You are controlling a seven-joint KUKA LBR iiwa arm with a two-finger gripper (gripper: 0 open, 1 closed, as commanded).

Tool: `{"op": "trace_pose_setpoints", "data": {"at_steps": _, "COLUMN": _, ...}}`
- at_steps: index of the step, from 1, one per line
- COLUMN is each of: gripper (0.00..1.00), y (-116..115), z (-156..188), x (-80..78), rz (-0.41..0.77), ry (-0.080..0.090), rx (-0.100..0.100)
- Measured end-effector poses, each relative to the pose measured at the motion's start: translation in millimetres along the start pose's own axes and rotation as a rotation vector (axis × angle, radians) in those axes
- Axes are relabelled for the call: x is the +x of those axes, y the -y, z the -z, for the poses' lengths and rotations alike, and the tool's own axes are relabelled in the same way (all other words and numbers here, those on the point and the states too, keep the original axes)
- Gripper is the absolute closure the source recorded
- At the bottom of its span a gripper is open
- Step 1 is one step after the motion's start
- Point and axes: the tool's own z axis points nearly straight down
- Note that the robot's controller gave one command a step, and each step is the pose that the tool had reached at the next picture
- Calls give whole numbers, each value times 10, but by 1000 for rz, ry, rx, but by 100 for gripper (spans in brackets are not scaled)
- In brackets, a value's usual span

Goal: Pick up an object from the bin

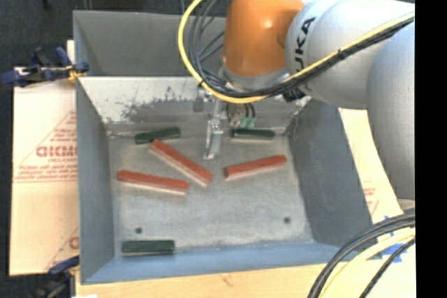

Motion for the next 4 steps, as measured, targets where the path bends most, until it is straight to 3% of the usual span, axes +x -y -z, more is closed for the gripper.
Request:
{"op": "trace_pose_setpoints", "data": {"at_steps": 1, "gripper": 0, "y": -50, "z": -661, "x": -7, "rz": -65, "ry": 5, "rx": 0}}
{"op": "trace_pose_setpoints", "data": {"at_steps": 2, "gripper": 0, "y": -53, "z": -998, "x": -7, "rz": -117, "ry": -6, "rx": 1}}
{"op": "trace_pose_setpoints", "data": {"at_steps": 3, "gripper": 0, "y": -98, "z": -780, "x": 10, "rz": -234, "ry": 2, "rx": 0}}
{"op": "trace_pose_setpoints", "data": {"at_steps": 4, "gripper": 0, "y": -176, "z": -1144, "x": -56, "rz": -208, "ry": 2, "rx": 3}}
